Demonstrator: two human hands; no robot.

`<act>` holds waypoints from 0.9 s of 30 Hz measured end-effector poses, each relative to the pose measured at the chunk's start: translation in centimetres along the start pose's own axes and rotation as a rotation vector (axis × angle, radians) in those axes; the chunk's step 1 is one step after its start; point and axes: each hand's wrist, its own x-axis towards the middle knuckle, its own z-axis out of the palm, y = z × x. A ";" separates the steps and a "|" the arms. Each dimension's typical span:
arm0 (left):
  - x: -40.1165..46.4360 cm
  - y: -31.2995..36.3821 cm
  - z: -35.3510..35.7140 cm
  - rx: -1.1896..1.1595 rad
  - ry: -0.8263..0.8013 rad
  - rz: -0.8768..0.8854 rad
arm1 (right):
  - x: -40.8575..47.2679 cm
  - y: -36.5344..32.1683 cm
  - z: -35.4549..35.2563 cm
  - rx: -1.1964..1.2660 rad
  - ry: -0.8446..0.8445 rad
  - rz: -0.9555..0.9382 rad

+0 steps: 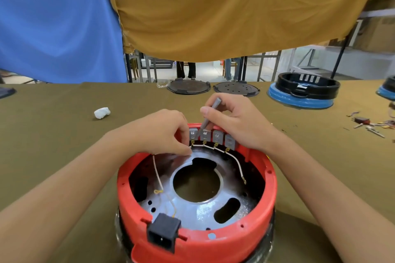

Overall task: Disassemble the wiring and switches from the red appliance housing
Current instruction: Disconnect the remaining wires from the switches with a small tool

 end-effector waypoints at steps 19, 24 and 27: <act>0.4 -0.6 0.2 -0.125 -0.007 0.034 | 0.0 0.6 -0.4 -0.042 -0.070 -0.012; 0.1 -0.5 0.8 -0.104 0.082 0.057 | 0.7 0.6 -0.6 -0.088 -0.097 0.003; -0.1 -0.5 0.8 -0.122 0.098 0.045 | 0.9 0.5 -0.1 -0.084 -0.105 0.005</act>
